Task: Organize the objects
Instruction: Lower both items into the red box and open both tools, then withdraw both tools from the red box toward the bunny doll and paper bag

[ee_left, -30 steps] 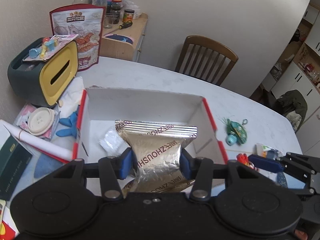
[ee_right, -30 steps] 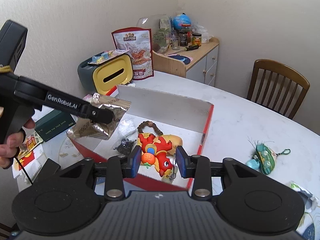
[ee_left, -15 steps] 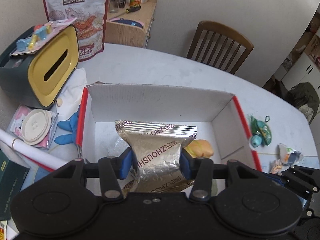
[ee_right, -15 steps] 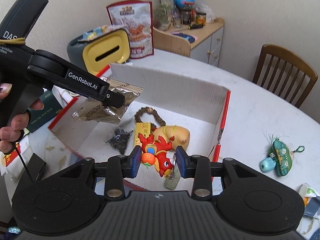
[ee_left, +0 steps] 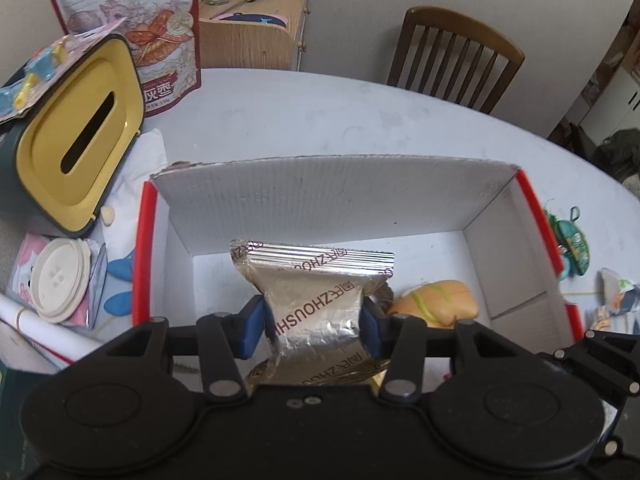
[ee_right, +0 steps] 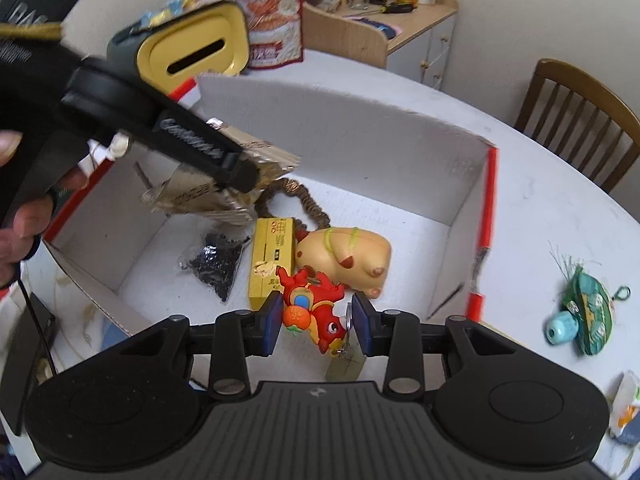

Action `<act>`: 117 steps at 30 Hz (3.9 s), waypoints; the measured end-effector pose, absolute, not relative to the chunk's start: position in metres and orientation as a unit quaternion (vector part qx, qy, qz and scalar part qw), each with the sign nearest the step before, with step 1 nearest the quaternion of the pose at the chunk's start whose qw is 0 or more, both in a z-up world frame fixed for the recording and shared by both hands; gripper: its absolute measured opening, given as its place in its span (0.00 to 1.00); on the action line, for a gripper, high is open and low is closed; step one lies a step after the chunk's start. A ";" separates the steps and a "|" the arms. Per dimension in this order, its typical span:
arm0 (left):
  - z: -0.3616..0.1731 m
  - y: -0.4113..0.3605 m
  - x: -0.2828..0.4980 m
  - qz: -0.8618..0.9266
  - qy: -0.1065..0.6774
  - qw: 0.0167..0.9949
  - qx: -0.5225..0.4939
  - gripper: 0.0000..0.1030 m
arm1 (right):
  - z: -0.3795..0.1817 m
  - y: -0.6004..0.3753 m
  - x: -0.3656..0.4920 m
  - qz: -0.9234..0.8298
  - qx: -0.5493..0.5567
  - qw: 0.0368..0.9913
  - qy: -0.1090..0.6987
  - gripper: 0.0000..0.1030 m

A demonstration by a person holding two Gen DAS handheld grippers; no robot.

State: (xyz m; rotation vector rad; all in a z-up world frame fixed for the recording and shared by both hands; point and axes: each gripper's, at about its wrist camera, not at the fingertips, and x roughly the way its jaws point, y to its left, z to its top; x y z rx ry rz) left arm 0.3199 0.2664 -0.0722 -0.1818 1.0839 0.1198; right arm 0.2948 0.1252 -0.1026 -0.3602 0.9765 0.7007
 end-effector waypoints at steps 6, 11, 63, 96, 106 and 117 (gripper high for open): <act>-0.086 0.269 0.335 0.058 0.530 0.843 -0.074 0.47 | -0.117 0.139 0.295 0.327 -0.193 0.797 0.470 0.36; -0.093 0.269 0.341 0.054 0.538 0.838 -0.069 0.47 | -0.121 0.141 0.299 0.324 -0.198 0.793 0.477 0.36; -0.024 0.229 0.264 0.044 0.461 0.885 -0.053 0.83 | -0.041 0.077 0.267 0.337 -0.091 0.839 0.418 0.59; 0.011 0.142 0.192 0.066 0.383 0.918 -0.083 0.99 | -0.008 -0.049 0.238 0.364 0.003 0.860 0.359 0.79; 0.006 0.088 0.200 0.055 0.356 0.931 -0.058 1.00 | -0.015 -0.109 0.243 0.337 0.016 0.873 0.353 0.83; -0.014 0.032 0.228 0.024 0.377 0.923 -0.069 1.00 | -0.038 -0.193 0.265 0.266 0.022 0.887 0.376 0.83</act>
